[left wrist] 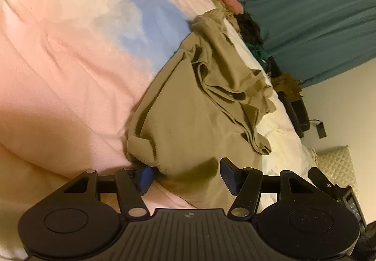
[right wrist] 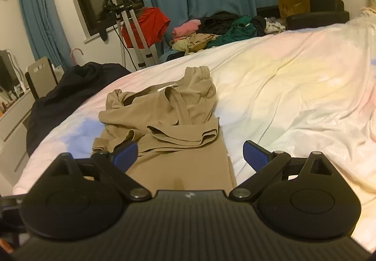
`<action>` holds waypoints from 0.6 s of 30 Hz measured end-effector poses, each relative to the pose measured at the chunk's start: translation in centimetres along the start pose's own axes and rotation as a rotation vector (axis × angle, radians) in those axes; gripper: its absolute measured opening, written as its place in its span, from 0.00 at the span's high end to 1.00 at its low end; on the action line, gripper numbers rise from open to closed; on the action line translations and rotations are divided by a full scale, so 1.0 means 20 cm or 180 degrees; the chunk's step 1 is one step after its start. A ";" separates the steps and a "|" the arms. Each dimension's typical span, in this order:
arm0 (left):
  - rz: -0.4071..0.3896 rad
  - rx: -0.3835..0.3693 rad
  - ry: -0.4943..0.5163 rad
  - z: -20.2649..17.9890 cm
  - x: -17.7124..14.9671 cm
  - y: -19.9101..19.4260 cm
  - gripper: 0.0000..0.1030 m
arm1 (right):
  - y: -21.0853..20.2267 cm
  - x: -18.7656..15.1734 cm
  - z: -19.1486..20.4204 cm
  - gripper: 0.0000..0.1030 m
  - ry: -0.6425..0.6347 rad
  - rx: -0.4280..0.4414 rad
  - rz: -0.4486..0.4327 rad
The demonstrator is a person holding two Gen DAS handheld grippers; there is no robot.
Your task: Fold clothes
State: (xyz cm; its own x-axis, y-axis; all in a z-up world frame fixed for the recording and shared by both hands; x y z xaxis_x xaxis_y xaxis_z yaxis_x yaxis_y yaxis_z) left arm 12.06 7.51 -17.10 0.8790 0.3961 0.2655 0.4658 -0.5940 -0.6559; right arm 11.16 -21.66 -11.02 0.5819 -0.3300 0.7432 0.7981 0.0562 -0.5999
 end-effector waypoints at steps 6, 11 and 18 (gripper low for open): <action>-0.0219 -0.0311 0.0035 -0.03 0.04 -0.05 0.84 | 0.01 -0.01 -0.03 0.05 0.0268 0.0174 0.0121; -0.0445 -0.0513 0.0298 -0.13 0.06 -0.11 0.89 | 0.06 -0.13 -0.05 0.05 0.1413 0.1370 0.0789; -0.0578 -0.0708 0.0202 -0.15 0.07 -0.13 0.90 | 0.27 -0.41 -0.04 0.06 0.2466 0.1924 0.1535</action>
State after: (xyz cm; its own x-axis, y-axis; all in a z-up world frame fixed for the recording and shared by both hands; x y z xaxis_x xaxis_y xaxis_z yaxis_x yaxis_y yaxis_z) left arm 12.32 7.57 -12.89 0.7806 0.4695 0.4126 0.6208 -0.6592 -0.4244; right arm 10.59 -19.34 -20.64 0.7665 -0.6406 -0.0457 0.5808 0.7218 -0.3762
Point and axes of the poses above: each gripper's, at about its wrist camera, not at the fingertips, and y roughly the way its jaws point, z to its left, x to its top, the point moved 4 cm from there along y, roughly the way its jaws point, and after that the axes turned 6 degrees about z, right-handed, at the moved point
